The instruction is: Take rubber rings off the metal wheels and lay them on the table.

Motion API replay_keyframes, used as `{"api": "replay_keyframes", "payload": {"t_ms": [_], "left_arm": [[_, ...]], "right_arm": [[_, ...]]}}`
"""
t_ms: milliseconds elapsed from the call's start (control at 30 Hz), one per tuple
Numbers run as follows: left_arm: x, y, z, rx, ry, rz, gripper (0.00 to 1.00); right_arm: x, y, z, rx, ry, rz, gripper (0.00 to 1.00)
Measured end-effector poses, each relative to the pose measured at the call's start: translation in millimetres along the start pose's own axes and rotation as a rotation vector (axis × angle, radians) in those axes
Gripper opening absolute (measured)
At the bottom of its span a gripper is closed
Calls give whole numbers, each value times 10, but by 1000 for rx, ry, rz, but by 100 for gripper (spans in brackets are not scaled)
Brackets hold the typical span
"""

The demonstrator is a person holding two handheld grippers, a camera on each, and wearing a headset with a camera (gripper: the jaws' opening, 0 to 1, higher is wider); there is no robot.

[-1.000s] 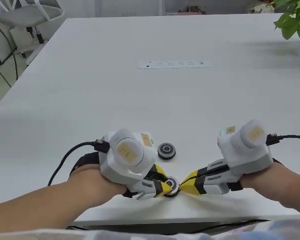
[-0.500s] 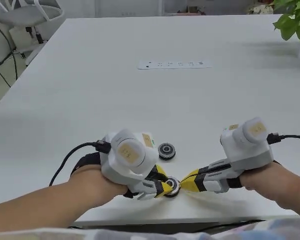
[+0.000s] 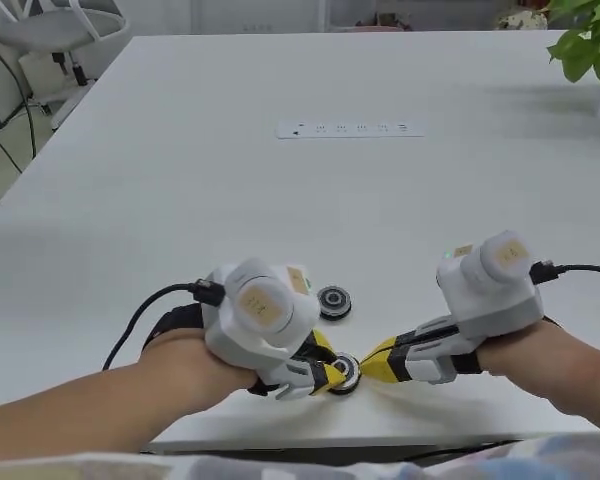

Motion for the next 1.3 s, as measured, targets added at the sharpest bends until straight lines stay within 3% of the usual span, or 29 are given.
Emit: {"api": "replay_keyframes", "payload": {"t_ms": [133,400,833,1300], "left_arm": [[1,1,-2,1,1,2,13],[-2,9,-10,1,5,4,12],[-3,13,-8,11,11,11,12],[-6,17,-12,24,16,20,12]], "right_arm": [[22,4,-1,-81,27,-38,0],[22,-5,13,-124,39,-44,0],[5,23,60,-82,30,-31,0],[-19,39,102,-95,70,-38,0]]}}
Point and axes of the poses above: the centre of the closed fingertips' face, and the gripper's own axes: x roughly backward along the fingers, z roughly to its left, y roughly out of its top, the point moved 8 cm from there along x, roughly backward along the fingers, and after that the axes turned 9 degrees about -x, right-handed, at the moved point
